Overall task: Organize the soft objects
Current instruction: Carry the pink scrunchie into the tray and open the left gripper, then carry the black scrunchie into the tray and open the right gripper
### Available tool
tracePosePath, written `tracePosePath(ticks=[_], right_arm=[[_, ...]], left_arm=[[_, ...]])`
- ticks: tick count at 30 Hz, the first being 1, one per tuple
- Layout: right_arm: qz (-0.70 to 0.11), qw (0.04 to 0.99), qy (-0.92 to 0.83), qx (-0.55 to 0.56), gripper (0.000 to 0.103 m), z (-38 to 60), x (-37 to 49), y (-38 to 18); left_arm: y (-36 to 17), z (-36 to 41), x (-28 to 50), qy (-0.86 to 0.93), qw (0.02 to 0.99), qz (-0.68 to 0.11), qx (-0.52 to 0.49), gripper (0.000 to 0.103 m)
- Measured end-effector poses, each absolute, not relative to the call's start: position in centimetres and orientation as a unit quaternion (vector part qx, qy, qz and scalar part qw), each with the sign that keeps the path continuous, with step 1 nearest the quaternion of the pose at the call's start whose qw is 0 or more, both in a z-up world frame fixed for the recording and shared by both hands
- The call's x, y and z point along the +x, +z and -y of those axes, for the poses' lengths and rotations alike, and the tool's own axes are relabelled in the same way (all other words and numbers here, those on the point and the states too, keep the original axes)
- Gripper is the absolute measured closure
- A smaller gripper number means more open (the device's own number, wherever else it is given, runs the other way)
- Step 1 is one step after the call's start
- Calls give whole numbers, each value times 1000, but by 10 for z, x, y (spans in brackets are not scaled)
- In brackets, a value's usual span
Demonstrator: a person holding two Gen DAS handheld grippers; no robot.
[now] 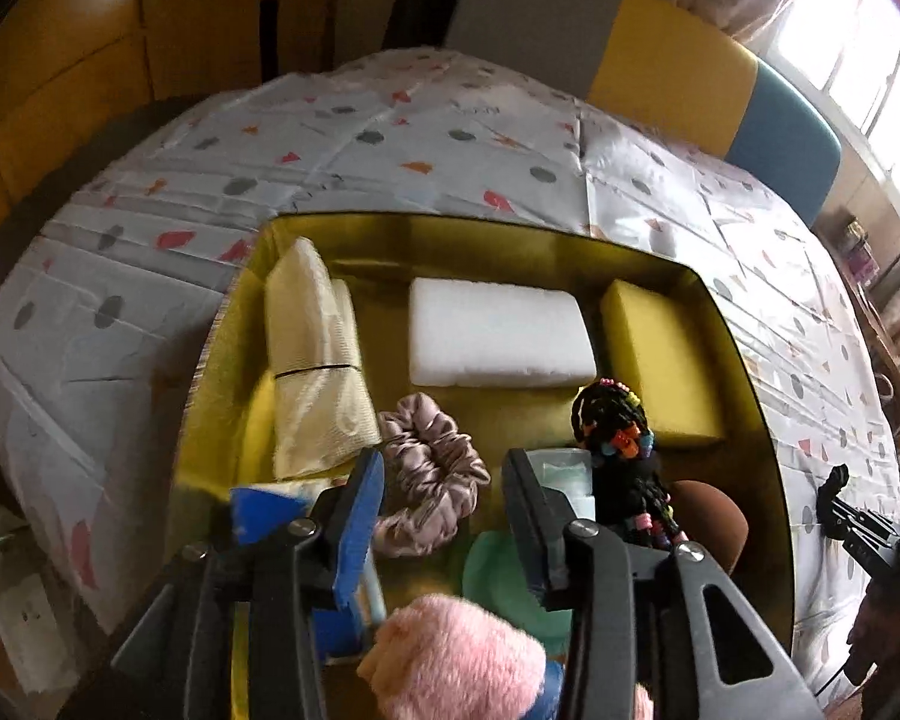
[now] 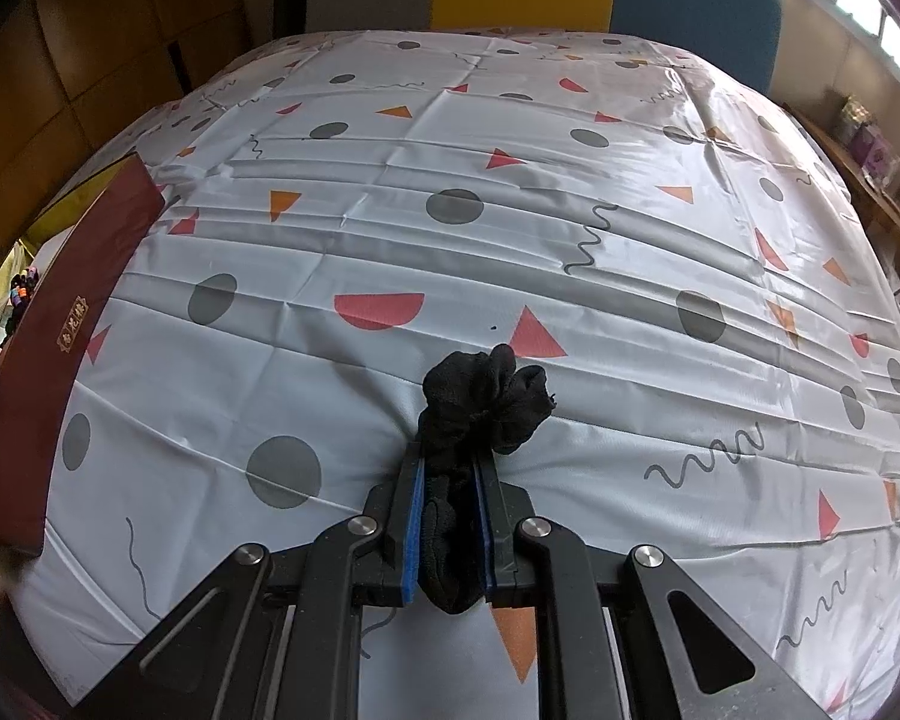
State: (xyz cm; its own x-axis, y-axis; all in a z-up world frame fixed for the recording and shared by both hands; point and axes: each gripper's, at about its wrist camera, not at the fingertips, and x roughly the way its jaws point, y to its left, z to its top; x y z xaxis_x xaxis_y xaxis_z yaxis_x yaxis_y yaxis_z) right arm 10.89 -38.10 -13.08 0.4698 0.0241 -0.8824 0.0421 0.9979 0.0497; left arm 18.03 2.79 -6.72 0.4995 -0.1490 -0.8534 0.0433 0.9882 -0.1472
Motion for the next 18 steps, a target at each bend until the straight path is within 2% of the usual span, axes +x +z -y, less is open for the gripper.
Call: tracePosePath(ticks=[18], right_arm=[[-512,859,-8,14,89,379,109,-131]], left_arm=[[-6,-30,93,-7,924,-383,-11,62]])
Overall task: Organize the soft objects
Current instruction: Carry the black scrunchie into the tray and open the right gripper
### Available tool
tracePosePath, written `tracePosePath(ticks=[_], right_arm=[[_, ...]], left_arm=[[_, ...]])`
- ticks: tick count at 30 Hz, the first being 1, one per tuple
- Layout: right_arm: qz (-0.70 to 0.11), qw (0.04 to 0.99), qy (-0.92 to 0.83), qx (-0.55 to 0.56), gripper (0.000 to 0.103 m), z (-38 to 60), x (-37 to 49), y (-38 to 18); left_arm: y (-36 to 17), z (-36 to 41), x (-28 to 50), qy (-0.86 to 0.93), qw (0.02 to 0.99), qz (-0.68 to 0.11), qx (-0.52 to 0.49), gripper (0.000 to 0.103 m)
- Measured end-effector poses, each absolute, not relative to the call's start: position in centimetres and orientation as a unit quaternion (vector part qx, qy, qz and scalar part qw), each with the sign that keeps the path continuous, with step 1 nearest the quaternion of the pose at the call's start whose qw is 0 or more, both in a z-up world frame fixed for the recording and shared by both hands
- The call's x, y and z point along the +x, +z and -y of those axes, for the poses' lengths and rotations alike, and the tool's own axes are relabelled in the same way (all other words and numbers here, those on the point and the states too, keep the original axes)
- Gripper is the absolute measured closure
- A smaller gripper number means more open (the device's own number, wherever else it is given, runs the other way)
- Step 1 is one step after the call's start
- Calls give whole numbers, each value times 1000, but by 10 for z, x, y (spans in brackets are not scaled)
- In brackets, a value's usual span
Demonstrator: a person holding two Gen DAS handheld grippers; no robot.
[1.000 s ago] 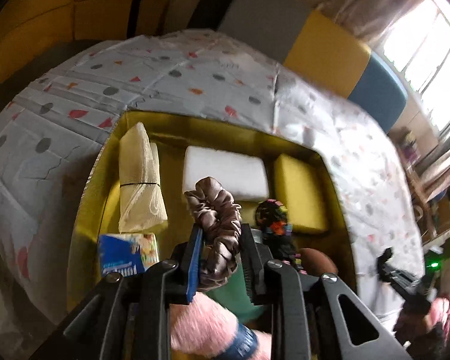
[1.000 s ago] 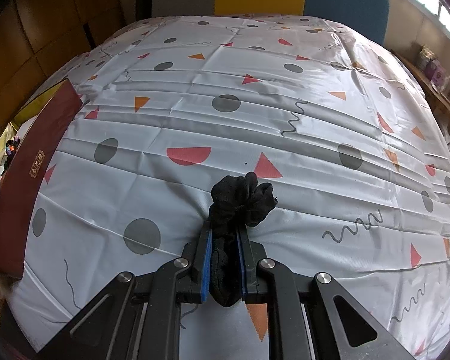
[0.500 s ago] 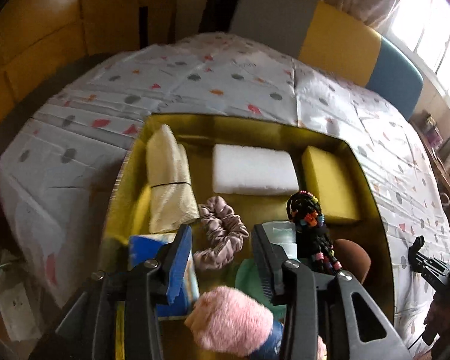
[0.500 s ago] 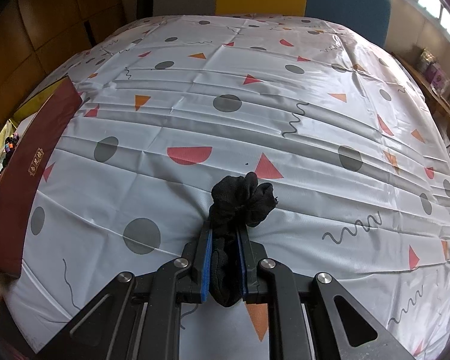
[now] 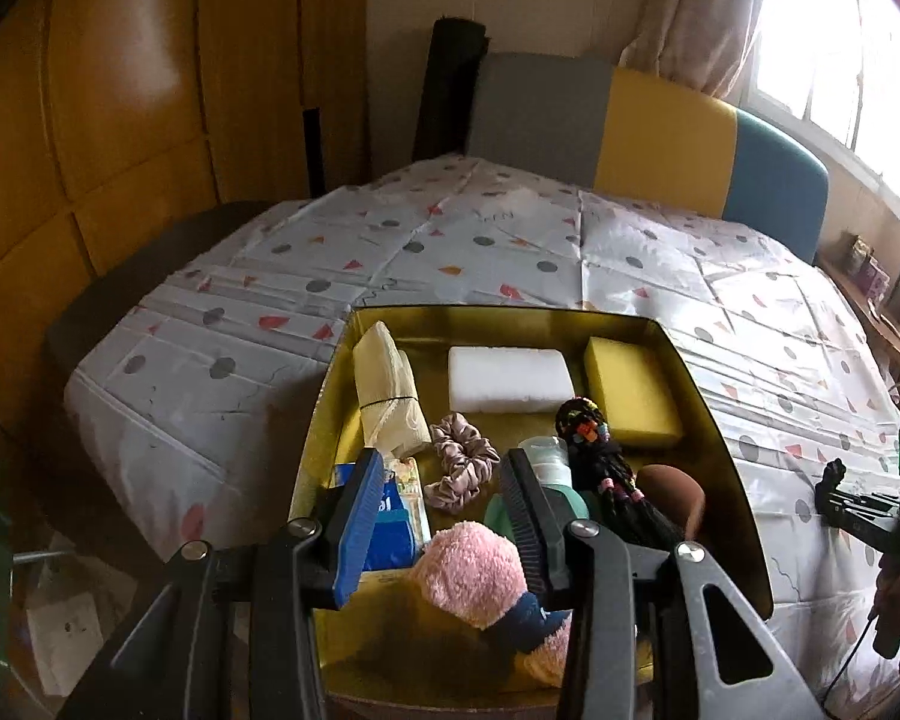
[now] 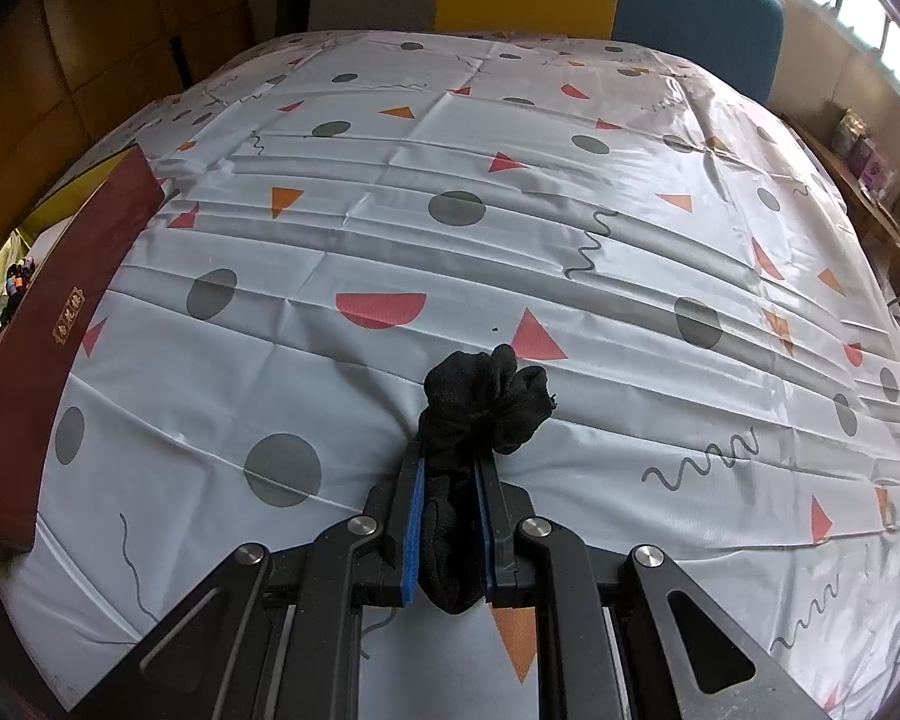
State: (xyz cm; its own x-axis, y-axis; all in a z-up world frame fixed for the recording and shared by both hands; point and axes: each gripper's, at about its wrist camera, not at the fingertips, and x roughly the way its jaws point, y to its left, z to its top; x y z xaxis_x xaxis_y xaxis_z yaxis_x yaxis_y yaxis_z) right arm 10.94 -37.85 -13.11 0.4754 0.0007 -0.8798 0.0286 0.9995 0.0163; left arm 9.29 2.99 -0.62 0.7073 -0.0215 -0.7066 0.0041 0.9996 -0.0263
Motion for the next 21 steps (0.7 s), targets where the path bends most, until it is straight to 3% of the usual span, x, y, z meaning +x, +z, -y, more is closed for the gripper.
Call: tracePosePath(ticks=[21], right_arm=[[-523,852,-14,21,88,379,114,-126]], left_arm=[[-10,-33,78,0,921,-389,-14,62]])
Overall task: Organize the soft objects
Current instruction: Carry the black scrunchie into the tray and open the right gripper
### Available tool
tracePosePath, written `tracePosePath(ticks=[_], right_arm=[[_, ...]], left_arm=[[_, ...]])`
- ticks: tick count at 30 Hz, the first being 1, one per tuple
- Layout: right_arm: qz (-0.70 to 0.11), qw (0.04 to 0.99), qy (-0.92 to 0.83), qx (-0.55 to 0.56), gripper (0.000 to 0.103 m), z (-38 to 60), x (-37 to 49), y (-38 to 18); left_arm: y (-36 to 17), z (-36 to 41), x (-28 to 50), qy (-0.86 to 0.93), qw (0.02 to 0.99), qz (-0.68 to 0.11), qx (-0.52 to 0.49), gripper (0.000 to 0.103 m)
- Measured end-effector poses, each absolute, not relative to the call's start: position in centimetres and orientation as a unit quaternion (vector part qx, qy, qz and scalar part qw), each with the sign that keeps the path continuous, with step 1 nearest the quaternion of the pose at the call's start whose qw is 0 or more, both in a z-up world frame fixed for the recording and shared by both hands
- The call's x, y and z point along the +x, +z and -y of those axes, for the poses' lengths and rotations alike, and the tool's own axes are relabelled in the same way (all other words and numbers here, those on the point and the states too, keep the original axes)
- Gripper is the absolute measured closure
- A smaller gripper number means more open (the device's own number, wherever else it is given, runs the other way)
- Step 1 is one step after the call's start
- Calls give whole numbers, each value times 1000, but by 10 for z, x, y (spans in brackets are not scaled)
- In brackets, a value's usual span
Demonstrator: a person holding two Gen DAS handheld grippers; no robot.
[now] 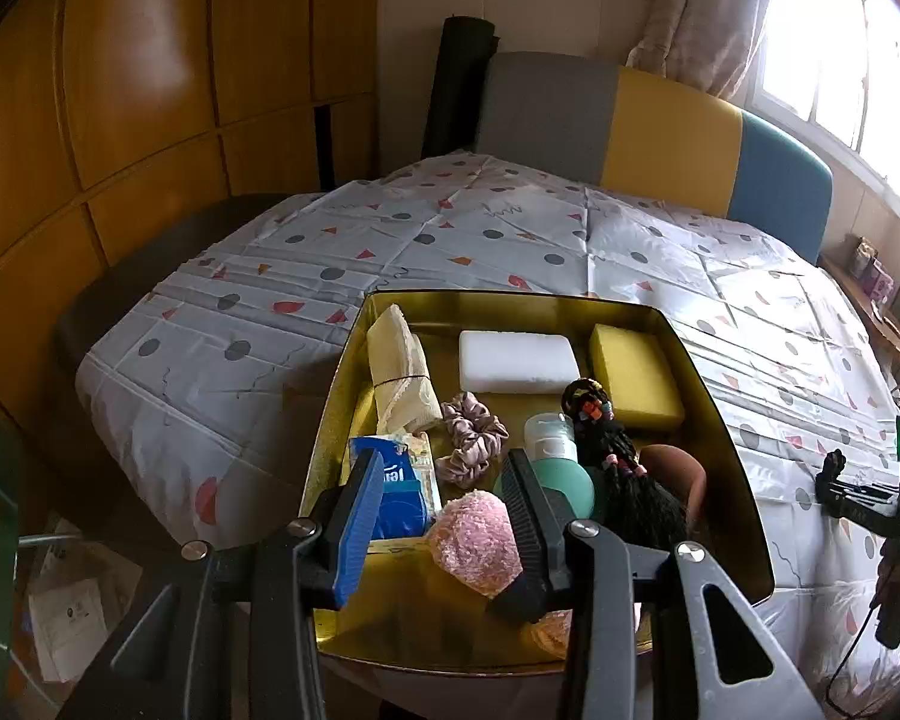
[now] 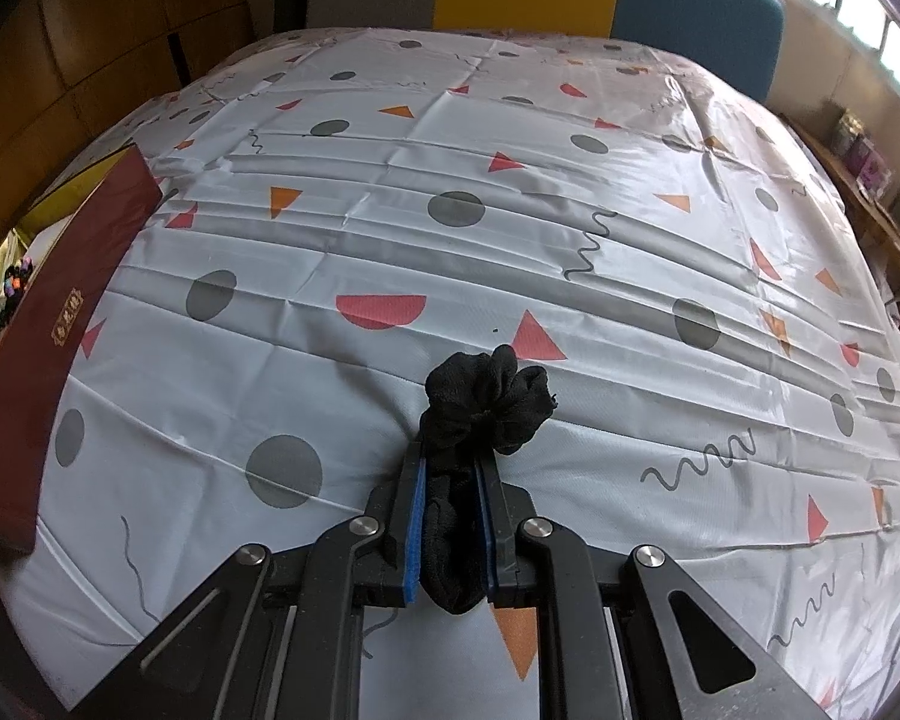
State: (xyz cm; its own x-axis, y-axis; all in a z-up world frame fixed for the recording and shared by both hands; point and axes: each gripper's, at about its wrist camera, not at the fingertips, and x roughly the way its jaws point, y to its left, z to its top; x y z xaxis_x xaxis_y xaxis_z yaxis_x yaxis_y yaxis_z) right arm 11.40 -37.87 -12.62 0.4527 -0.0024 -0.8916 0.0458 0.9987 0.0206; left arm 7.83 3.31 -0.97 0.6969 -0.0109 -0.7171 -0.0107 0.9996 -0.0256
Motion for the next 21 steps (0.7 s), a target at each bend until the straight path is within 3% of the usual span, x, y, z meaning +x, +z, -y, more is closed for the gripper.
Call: tracePosePath(ticks=[9,21], right_arm=[[-470,881,28,51,89,334,119,-56],[-455,856,238,56,88,127,168,-16]], left_arm=[[-11,-51,76,10,920,-391,-32,62],[-15,-88,71,39,918,-391,-56,62]])
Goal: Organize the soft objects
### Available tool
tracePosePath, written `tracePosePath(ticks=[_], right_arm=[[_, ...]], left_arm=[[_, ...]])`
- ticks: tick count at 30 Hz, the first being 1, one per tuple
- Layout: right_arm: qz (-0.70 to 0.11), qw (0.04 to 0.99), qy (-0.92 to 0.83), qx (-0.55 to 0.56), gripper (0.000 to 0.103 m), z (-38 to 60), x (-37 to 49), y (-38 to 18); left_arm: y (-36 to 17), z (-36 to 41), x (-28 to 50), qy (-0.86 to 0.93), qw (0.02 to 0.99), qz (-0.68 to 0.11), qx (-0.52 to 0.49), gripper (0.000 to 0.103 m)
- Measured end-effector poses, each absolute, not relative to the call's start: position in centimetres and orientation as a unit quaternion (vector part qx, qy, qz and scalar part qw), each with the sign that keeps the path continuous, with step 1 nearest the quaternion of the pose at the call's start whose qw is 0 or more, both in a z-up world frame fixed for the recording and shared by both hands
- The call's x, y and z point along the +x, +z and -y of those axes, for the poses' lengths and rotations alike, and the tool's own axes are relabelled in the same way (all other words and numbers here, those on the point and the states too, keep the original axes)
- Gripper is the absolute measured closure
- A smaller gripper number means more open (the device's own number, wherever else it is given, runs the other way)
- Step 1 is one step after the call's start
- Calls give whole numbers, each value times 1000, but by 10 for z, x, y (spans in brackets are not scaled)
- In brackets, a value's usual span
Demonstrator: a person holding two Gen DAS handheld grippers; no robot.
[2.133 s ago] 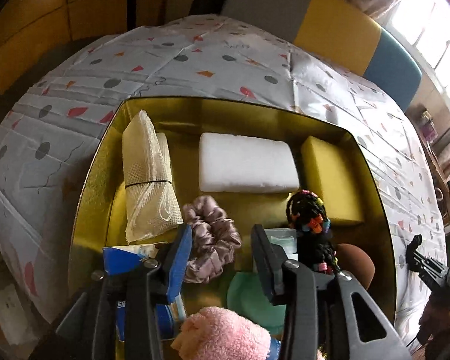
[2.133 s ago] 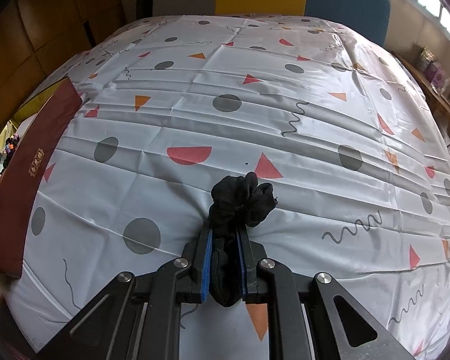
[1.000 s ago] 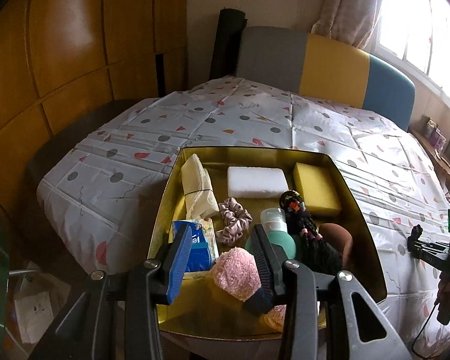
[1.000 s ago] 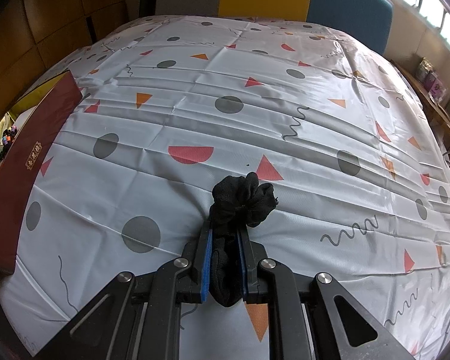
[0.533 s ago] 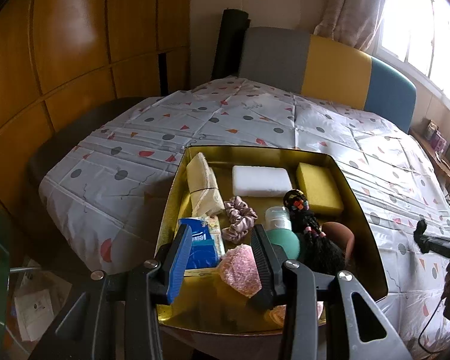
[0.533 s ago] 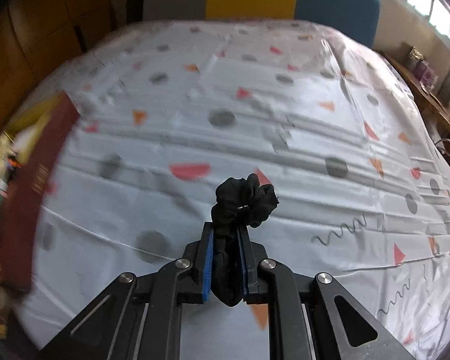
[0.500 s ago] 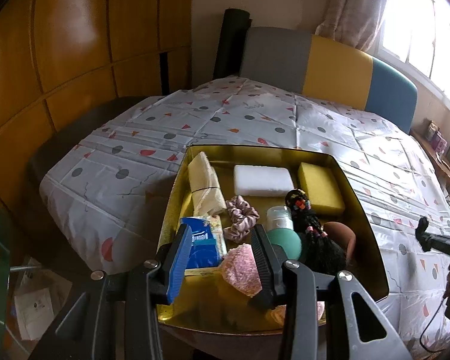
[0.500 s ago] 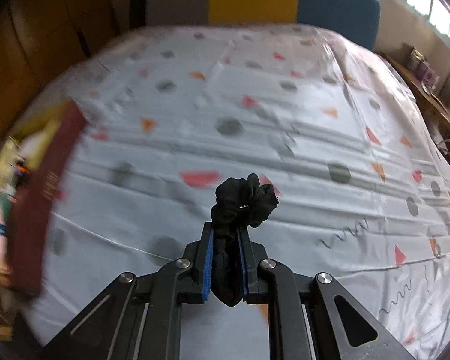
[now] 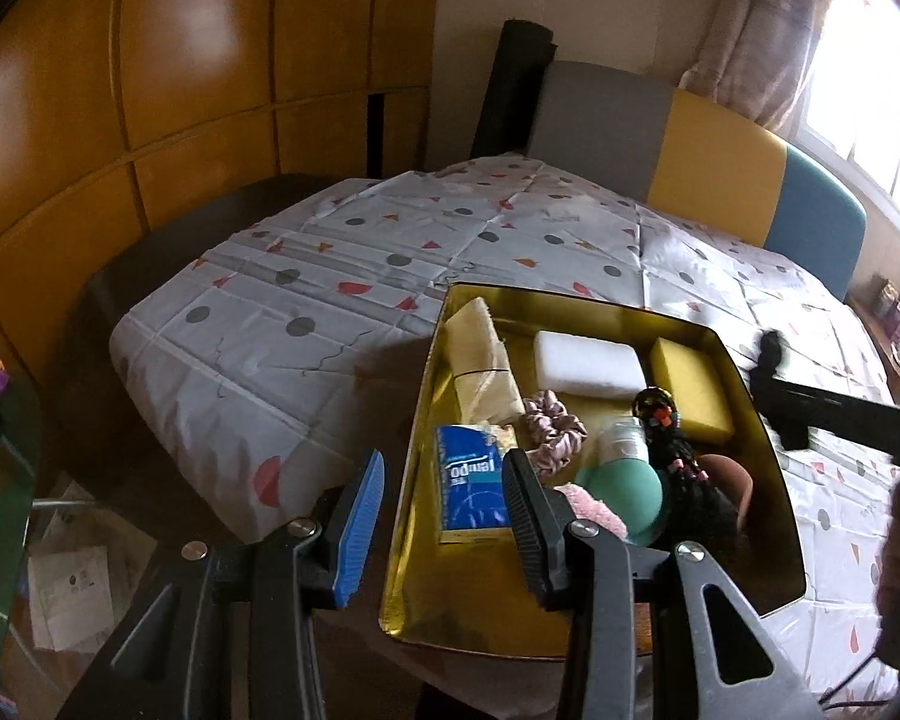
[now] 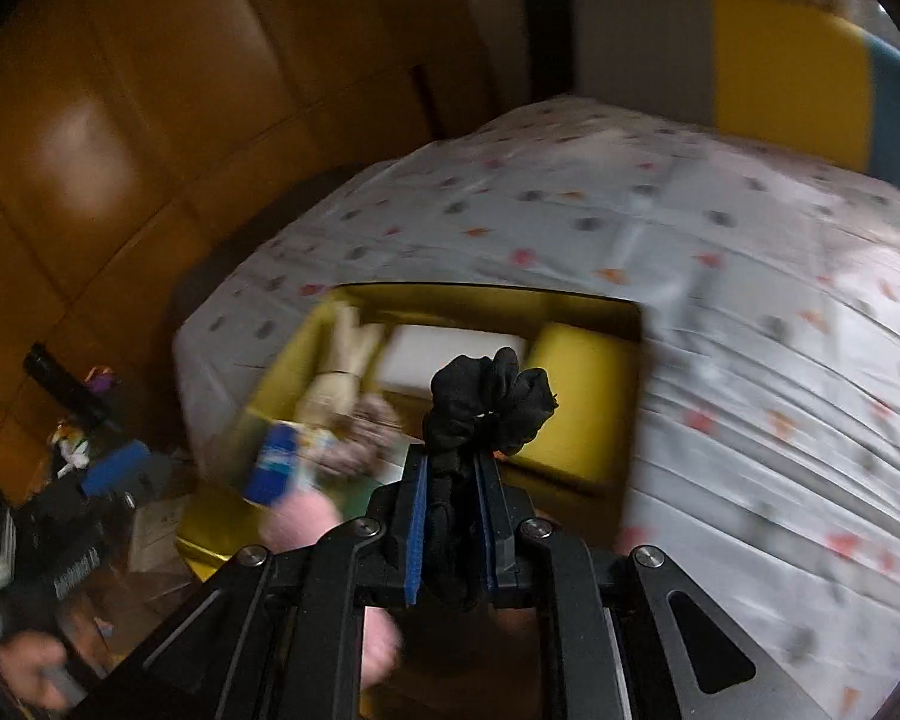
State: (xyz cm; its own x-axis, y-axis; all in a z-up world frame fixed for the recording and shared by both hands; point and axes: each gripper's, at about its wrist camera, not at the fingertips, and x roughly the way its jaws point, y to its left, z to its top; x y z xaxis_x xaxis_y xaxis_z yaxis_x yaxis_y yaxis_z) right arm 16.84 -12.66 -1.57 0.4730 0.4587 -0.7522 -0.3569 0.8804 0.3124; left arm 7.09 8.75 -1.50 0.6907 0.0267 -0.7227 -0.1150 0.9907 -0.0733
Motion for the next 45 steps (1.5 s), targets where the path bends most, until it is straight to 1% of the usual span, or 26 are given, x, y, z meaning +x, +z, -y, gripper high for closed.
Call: tracePosePath(ticks=[3,6,12,14,16,18,20,21,22,24,26,28,30,36,45], right_arm=[[-476,839,254,65,88,88,185,-30],[-496,831,246,54,85,57,202,-50],[-527,820,222,17,81,32,220,-84],[-522,822,225,23,75,35,219,-84],[-513,825,234,34,59,38,216,-82],[-503,830,239,39,52,40,211,-76],[-489,837,241,39,48,43,205,-67],[-481,841,243,41,44,46,200,-62],[-475,845,242,42,39,49,196,-57],[-457,858,230,39,32,56,184,-48],[-440,871,217,33,29,63,172,-40],[-423,883,200,25,23,71,158,-34],[-406,896,180,18,20,81,142,-28],[-367,924,103,17,16,113,100,-17],[-335,940,56,19,15,132,58,-12]], left_arm=[[-18,-93,71,44,916,-393,-59,61],[-20,-98,70,50,915,-396,-62,60],[-25,-103,69,54,912,-402,-62,60],[-26,-102,70,54,913,-400,-59,60],[-26,-100,70,54,913,-401,-59,60],[-25,-99,70,53,913,-399,-60,59],[-23,-98,68,52,914,-397,-60,57],[-22,-97,67,51,915,-396,-59,55],[-21,-96,66,49,916,-394,-59,55],[-18,-93,65,48,918,-390,-57,55],[-15,-90,63,46,919,-387,-55,54],[-12,-86,59,43,922,-381,-53,53],[-9,-82,55,40,925,-375,-51,52],[0,-68,41,37,934,-353,-43,51],[4,-50,24,31,941,-337,-27,49]])
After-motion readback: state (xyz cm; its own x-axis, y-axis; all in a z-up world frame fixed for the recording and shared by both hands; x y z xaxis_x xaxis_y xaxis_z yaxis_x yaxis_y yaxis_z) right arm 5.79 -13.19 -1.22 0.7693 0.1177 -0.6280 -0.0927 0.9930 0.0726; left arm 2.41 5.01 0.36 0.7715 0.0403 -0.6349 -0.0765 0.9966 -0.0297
